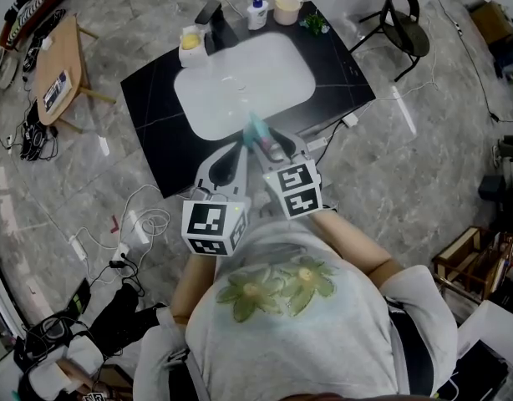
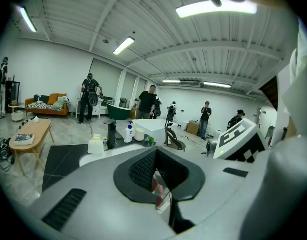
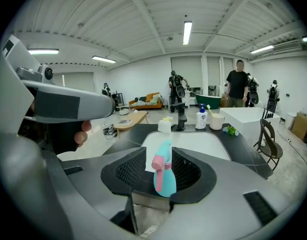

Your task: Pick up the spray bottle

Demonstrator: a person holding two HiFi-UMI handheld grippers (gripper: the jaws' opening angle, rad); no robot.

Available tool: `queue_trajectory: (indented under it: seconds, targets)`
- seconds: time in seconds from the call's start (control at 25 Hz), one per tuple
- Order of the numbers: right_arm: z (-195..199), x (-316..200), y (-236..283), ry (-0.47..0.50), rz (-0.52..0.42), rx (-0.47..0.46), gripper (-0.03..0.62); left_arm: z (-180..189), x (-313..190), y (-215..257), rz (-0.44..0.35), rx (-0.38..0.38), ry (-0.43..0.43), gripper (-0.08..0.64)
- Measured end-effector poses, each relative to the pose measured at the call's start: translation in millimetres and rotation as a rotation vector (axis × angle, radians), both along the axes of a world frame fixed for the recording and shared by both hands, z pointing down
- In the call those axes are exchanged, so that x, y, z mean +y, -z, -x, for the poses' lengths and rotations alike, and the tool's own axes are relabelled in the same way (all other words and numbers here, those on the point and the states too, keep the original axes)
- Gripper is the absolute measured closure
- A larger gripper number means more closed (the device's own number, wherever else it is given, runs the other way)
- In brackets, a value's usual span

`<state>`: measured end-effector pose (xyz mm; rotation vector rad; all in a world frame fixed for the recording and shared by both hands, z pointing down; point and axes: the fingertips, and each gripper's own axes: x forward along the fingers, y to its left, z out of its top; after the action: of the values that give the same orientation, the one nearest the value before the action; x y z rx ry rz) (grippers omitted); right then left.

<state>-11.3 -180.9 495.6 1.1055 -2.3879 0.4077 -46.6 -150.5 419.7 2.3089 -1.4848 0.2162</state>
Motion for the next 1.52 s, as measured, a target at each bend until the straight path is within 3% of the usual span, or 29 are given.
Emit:
queue_trajectory:
  seconds: [1.28,1.52]
  targets:
    - [7,-15,-27,0.04,0.056,0.034,0.456,6,-23,-9,0.037,0.008,-0.001,0.552]
    - [8,-16,-27,0.045,0.044,0.05,0.482,7,-26,-7,0.031,0.011,0.001,0.552]
